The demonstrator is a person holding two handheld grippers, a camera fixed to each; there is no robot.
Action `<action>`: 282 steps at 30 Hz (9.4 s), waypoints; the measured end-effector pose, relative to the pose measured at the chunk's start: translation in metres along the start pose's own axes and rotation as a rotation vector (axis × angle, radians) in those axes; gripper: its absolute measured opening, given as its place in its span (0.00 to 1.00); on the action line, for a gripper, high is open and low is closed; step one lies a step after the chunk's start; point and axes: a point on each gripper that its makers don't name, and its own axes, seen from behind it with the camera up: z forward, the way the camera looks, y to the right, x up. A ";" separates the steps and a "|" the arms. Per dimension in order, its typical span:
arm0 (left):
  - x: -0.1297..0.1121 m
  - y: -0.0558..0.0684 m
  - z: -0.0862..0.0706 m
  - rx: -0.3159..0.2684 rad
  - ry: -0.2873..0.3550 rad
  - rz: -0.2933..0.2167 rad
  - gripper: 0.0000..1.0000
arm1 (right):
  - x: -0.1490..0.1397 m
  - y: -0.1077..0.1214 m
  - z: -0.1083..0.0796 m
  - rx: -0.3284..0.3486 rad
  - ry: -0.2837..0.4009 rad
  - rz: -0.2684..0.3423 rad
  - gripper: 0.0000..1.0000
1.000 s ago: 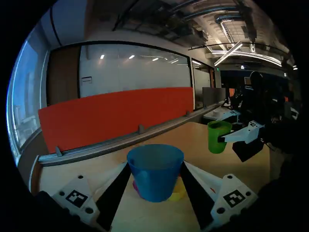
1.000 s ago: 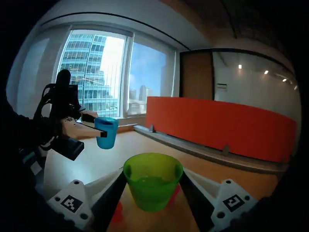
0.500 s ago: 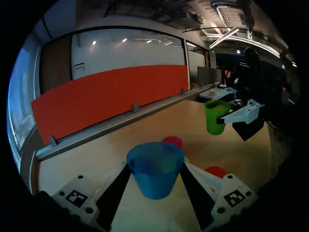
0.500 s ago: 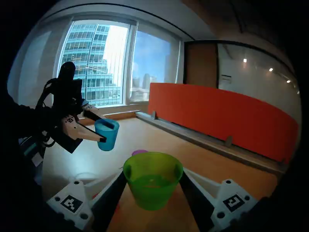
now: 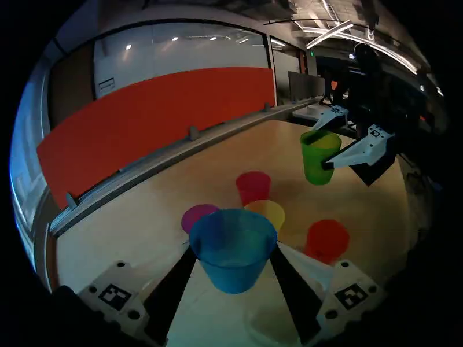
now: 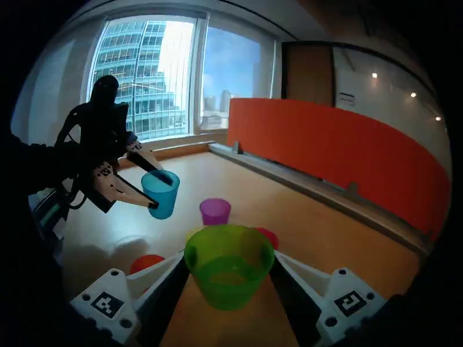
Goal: Pour water
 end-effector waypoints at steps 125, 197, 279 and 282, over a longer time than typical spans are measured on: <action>-0.106 0.018 0.003 -0.011 -0.226 -0.014 0.86 | -0.118 -0.009 -0.013 -0.039 -0.250 0.016 1.00; -0.037 -0.071 -0.144 0.709 0.433 -0.330 0.86 | -0.029 0.086 -0.151 -0.888 0.394 0.310 0.99; -0.086 -0.083 -0.116 0.718 0.469 -0.318 0.86 | -0.030 0.101 -0.168 -0.971 0.376 0.326 0.99; -0.086 -0.084 -0.116 0.719 0.469 -0.318 0.86 | -0.029 0.100 -0.171 -0.969 0.385 0.320 0.99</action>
